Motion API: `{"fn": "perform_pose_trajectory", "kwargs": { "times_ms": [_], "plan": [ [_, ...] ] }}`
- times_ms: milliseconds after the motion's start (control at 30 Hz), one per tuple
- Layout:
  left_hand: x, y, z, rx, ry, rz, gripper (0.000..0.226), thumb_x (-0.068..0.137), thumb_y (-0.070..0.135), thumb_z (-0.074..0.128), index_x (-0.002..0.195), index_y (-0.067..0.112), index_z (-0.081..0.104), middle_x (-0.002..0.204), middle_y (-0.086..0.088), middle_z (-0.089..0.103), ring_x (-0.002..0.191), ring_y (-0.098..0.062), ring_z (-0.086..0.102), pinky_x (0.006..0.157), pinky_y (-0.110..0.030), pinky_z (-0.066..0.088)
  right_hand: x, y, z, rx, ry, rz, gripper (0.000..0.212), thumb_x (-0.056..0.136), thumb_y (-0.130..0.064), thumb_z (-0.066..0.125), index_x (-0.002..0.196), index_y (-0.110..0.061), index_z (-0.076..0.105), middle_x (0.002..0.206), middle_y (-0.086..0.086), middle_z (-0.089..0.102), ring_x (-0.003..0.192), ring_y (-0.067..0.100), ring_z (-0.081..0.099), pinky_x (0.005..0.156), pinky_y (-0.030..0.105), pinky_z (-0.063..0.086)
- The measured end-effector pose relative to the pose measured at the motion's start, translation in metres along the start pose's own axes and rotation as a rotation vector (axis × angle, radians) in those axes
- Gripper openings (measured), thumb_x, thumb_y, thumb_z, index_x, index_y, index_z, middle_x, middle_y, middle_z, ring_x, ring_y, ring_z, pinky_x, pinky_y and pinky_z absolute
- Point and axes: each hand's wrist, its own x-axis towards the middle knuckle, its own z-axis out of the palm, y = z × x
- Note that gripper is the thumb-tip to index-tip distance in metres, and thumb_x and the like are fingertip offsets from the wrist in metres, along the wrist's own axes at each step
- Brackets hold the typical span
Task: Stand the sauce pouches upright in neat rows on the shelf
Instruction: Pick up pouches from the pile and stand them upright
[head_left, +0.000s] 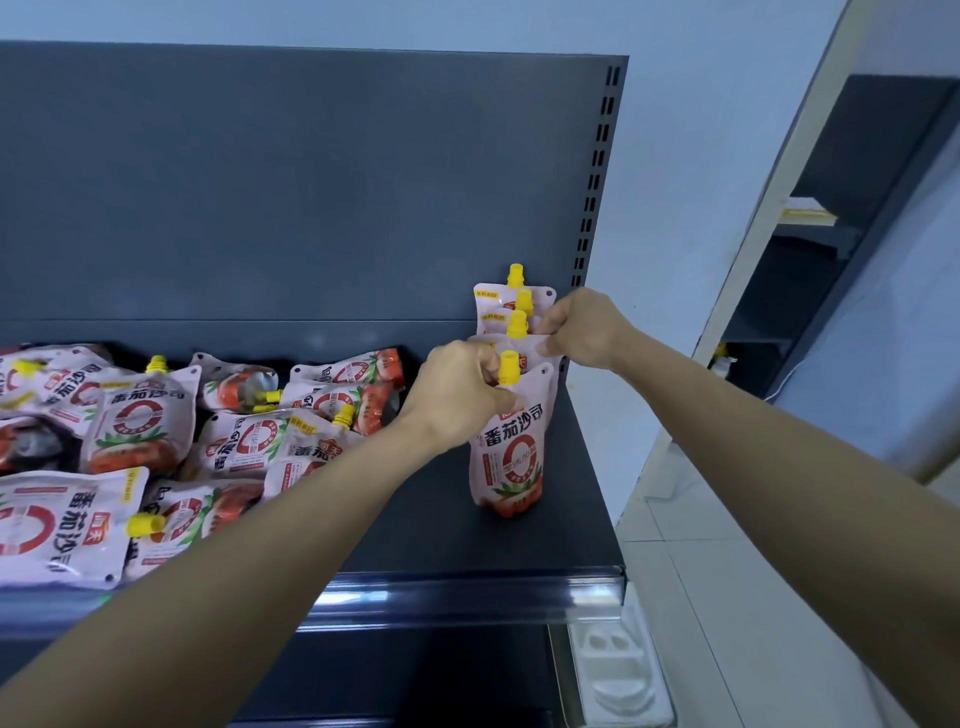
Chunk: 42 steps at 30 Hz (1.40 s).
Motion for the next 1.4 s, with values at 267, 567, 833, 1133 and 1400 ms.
{"fn": "perform_pose_trajectory", "kwargs": {
  "times_ms": [267, 567, 833, 1133, 1400],
  "plan": [
    [-0.002, 0.008, 0.007, -0.013, 0.001, 0.001, 0.017, 0.069, 0.015, 0.079, 0.071, 0.003, 0.067, 0.081, -0.008, 0.070, 0.076, -0.025, 0.067, 0.069, -0.042, 0.057, -0.005, -0.005, -0.011, 0.012, -0.091, -0.028, 0.026, 0.087, -0.001, 0.058, 0.109, -0.005, 0.072, 0.116, 0.013, 0.069, 0.111, 0.028, 0.061, 0.092, 0.028, 0.046],
    [0.000, 0.015, 0.009, -0.064, -0.085, 0.005, 0.022, 0.067, 0.018, 0.081, 0.070, 0.002, 0.066, 0.081, -0.014, 0.070, 0.075, -0.024, 0.063, 0.072, -0.038, 0.053, -0.008, -0.014, -0.020, 0.136, -0.079, 0.040, 0.031, 0.083, 0.000, 0.051, 0.108, 0.013, 0.065, 0.110, 0.029, 0.067, 0.086, 0.030, 0.061, 0.096, 0.048, 0.050],
    [-0.007, 0.017, -0.008, -0.148, -0.214, -0.067, 0.027, 0.073, 0.022, 0.077, 0.090, 0.003, 0.066, 0.091, -0.005, 0.070, 0.093, -0.012, 0.060, 0.090, -0.030, 0.049, -0.009, -0.026, -0.028, 0.168, 0.079, -0.080, 0.027, 0.086, -0.001, 0.047, 0.092, 0.009, 0.071, 0.098, 0.024, 0.071, 0.089, 0.033, 0.067, 0.085, 0.041, 0.055],
    [-0.029, 0.023, -0.094, -0.045, 0.164, -0.015, 0.025, 0.080, 0.024, 0.070, 0.101, 0.016, 0.059, 0.086, 0.007, 0.059, 0.077, -0.011, 0.056, 0.070, -0.019, 0.047, -0.004, -0.067, -0.025, 0.200, 0.132, -0.360, 0.025, 0.089, -0.016, 0.062, 0.112, -0.010, 0.068, 0.107, 0.003, 0.069, 0.097, 0.014, 0.063, 0.089, 0.023, 0.047],
    [-0.058, -0.012, -0.158, 0.237, 0.457, 0.095, 0.024, 0.081, 0.026, 0.069, 0.102, 0.022, 0.058, 0.093, 0.013, 0.055, 0.085, 0.001, 0.053, 0.074, 0.000, 0.037, -0.008, -0.137, -0.006, -0.008, 0.153, -0.560, 0.044, 0.092, -0.025, 0.058, 0.134, -0.015, 0.050, 0.138, 0.003, 0.052, 0.127, 0.022, 0.048, 0.106, 0.037, 0.038]
  ]
}}
